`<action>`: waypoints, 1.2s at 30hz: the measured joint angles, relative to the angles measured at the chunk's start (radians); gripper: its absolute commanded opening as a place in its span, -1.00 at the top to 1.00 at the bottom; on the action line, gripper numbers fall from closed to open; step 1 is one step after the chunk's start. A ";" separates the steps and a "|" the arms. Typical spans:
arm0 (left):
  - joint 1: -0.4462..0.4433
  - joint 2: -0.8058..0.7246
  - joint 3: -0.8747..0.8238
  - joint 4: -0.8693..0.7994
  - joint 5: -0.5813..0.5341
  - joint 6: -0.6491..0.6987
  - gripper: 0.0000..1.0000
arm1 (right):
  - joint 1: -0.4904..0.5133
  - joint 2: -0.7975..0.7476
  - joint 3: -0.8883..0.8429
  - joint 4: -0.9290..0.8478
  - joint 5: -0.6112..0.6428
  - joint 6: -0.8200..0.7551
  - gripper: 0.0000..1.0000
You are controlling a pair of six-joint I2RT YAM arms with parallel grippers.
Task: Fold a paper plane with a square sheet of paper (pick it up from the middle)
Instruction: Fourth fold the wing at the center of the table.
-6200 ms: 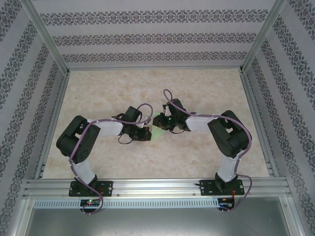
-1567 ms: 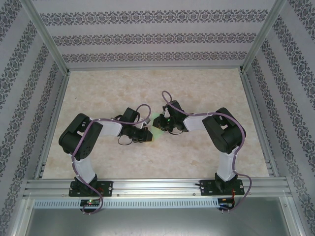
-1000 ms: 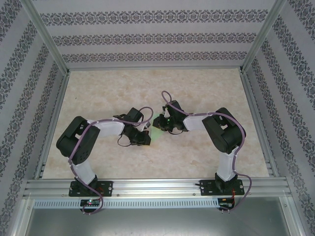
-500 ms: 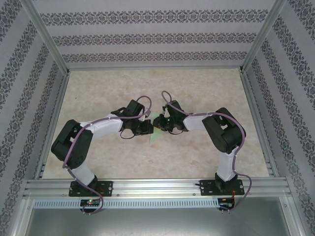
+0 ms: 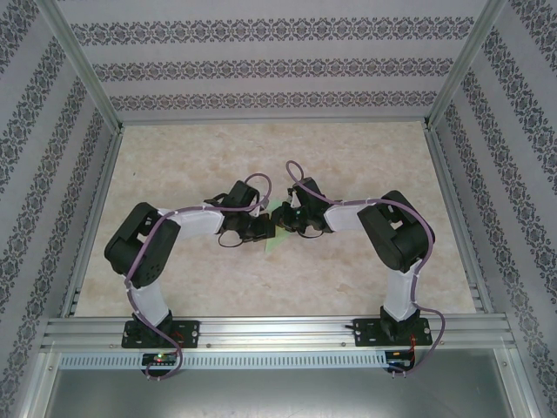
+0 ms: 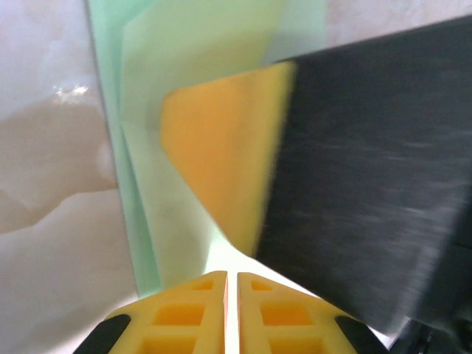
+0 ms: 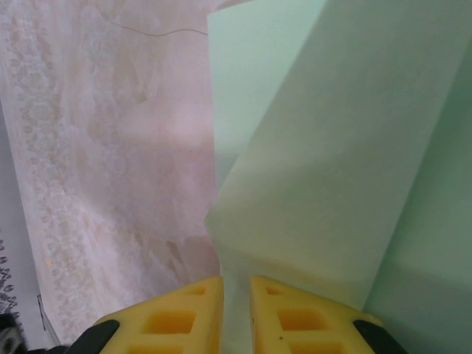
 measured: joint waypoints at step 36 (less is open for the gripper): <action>0.000 0.011 -0.042 0.043 -0.018 0.028 0.94 | -0.013 -0.028 -0.005 -0.060 -0.036 -0.027 0.69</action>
